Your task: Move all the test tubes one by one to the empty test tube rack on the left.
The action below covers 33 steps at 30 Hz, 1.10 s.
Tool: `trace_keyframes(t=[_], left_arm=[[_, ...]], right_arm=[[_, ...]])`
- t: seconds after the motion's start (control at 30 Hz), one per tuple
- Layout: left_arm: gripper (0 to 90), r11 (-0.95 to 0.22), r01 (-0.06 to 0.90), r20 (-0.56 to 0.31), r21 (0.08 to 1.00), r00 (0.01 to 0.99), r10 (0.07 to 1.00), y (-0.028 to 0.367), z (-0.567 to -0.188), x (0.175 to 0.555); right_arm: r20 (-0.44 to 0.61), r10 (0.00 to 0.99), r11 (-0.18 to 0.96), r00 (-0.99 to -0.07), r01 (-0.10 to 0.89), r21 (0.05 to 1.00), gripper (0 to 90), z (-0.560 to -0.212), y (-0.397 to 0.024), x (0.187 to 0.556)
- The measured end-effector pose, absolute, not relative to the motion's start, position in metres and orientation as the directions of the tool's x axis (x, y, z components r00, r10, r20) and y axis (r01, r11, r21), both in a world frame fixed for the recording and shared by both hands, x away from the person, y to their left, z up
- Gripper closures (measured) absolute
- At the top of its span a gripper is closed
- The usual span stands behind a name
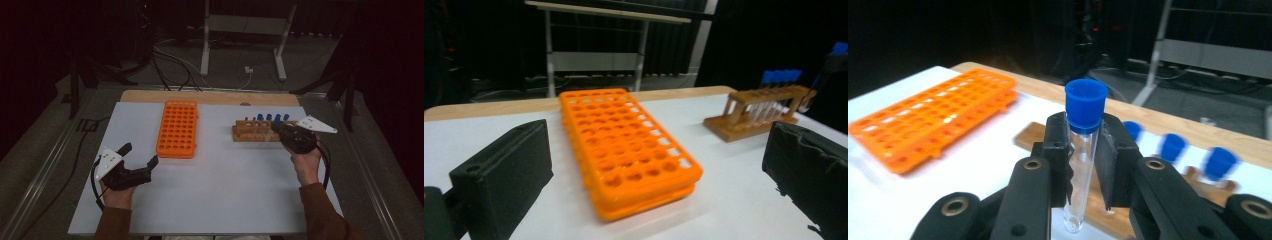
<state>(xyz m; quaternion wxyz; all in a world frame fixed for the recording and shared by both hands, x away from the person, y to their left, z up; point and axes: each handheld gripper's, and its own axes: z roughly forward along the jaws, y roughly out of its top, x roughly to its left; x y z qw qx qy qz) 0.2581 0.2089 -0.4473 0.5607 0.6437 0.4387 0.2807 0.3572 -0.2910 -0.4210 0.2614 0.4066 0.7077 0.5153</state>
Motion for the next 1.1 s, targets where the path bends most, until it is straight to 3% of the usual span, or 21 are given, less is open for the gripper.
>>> trace_keyframes(t=[0.43, 0.73, 0.9, 1.1], left_arm=[[2.7, -0.054, 0.247, -0.107, 0.968, 0.595, 0.796, 0.134, -0.437, 0.295], [3.5, -0.119, 0.311, -0.129, 0.943, 0.67, 0.731, 0.078, -0.449, 0.312], [10.4, -0.171, 0.328, -0.123, 0.929, 0.71, 0.693, 0.05, -0.452, 0.319], [30.3, -0.23, 0.307, -0.076, 0.923, 0.733, 0.676, 0.019, -0.458, 0.321]], right_arm=[[0.071, 0.782, 0.178, -0.62, 0.331, 0.927, 76.8, -0.426, -0.256, 0.349], [0.071, 0.729, 0.222, -0.681, 0.333, 0.917, 76.7, -0.431, -0.227, 0.343], [0.081, 0.702, 0.227, -0.707, 0.33, 0.916, 76.7, -0.432, -0.213, 0.34], [0.088, 0.671, 0.239, -0.736, 0.327, 0.914, 76.7, -0.434, -0.202, 0.338]])
